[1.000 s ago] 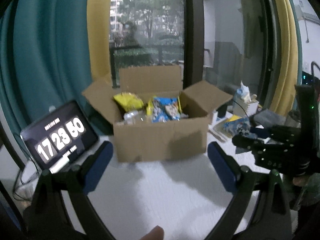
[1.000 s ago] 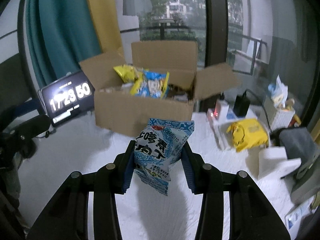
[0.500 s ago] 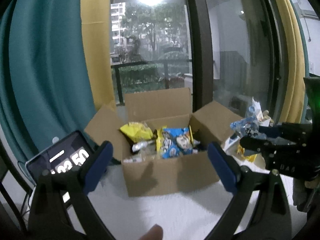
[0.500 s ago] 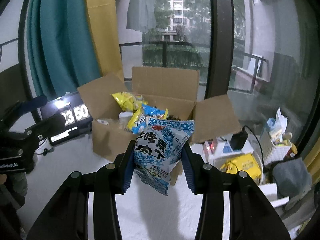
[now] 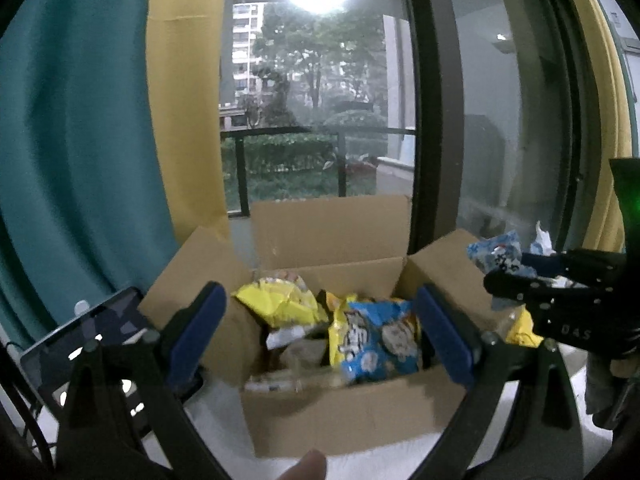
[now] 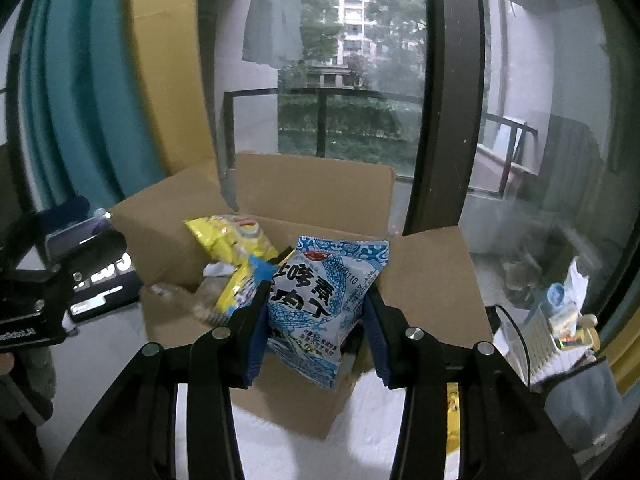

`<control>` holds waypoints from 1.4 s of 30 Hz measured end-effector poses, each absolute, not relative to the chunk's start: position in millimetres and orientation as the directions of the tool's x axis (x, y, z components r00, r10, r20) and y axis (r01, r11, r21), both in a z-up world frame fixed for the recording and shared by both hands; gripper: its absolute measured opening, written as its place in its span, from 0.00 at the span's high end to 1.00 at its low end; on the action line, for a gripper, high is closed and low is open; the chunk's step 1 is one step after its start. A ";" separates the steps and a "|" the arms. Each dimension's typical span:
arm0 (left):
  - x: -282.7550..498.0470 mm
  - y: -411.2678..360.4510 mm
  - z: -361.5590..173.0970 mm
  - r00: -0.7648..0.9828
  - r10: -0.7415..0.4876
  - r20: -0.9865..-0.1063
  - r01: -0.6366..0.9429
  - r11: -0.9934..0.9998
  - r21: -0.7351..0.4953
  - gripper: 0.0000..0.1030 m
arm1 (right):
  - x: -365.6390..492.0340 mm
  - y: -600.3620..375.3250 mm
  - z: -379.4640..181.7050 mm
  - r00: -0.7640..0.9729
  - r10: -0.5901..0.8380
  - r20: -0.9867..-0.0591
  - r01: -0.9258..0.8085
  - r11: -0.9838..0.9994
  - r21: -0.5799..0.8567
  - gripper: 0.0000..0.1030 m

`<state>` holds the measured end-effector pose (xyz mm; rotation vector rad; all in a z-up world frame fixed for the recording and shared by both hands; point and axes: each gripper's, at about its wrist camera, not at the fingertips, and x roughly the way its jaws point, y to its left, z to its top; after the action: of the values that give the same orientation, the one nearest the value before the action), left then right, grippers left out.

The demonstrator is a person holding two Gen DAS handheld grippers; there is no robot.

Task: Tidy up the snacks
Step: 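Carry the packet into the box and open the right tool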

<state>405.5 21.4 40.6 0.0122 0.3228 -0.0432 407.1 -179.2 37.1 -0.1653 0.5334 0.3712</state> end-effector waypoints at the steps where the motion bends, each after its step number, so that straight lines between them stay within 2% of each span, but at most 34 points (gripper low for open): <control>1: 414.4 22.6 38.8 0.946 -0.040 -0.321 0.044 0.999 0.004 0.06 | 414.4 -178.3 36.0 0.796 0.301 -0.526 -0.387 0.920 -0.059 0.55; 13: 492.5 31.3 20.6 0.932 -0.036 -0.361 0.019 0.999 -0.049 0.06 | 508.6 -157.5 9.5 0.762 0.287 -0.580 -0.389 0.920 -0.055 0.55; 23: 522.9 43.6 -2.0 0.891 -0.003 -0.455 -0.029 0.998 -0.064 0.06 | 562.4 -154.0 -14.6 0.722 0.257 -0.642 -0.354 0.935 -0.023 0.55; 27: 528.1 46.4 -7.6 0.877 0.005 -0.481 -0.040 0.997 -0.064 0.06 | 572.9 -154.8 -19.7 0.684 0.263 -0.681 -0.349 0.937 0.011 0.46; 29: 530.3 43.4 -11.2 0.870 0.005 -0.493 -0.038 0.998 -0.057 0.06 | 570.6 -157.8 -16.0 0.694 0.266 -0.669 -0.341 0.940 0.021 0.32; 31: 530.9 39.4 -12.0 0.868 0.005 -0.497 -0.033 0.998 -0.048 0.06 | 567.2 -158.5 -13.3 0.700 0.258 -0.666 -0.334 0.942 0.014 0.27; 42: 497.8 21.2 0.5 0.874 0.019 -0.486 -0.024 1.000 -0.002 0.06 | 534.8 -167.9 3.7 0.732 0.241 -0.637 -0.329 0.944 -0.021 0.27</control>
<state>497.8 21.2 0.5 -0.0084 0.5076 0.0224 534.8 -167.9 3.7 -0.1359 0.6806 0.3142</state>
